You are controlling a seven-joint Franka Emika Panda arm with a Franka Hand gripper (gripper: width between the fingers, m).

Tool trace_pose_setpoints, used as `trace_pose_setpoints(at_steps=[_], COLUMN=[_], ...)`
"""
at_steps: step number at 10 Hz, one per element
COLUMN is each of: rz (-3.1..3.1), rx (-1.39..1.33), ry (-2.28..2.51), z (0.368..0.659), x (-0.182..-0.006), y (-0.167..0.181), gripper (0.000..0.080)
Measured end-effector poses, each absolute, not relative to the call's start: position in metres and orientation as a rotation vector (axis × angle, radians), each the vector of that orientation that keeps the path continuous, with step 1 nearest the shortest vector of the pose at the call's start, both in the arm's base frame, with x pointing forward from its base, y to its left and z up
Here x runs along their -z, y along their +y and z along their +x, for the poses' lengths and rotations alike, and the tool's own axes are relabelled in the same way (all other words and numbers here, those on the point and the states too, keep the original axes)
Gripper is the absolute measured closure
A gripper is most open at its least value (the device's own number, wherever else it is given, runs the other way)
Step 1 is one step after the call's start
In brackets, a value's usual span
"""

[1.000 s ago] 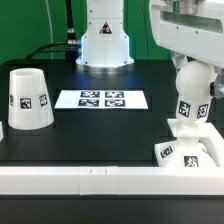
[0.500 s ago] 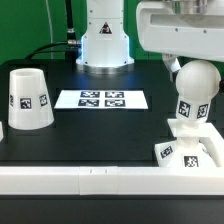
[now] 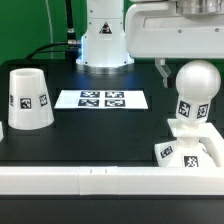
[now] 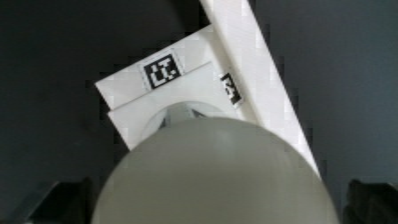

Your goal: Assemble lamp

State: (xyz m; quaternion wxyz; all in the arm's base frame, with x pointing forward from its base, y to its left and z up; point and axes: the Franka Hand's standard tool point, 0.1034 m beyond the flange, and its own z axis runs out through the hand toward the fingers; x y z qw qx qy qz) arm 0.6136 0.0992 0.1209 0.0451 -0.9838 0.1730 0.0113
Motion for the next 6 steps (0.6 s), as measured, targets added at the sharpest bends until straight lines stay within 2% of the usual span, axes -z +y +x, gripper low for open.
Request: trace_pose_setpoints(at_steps=[6], rz=[-3.061], rx=[0.005], ry=[-0.250], z=[0.6144], x=[-0.1221], y=[0.0996], gripper=[0.0101])
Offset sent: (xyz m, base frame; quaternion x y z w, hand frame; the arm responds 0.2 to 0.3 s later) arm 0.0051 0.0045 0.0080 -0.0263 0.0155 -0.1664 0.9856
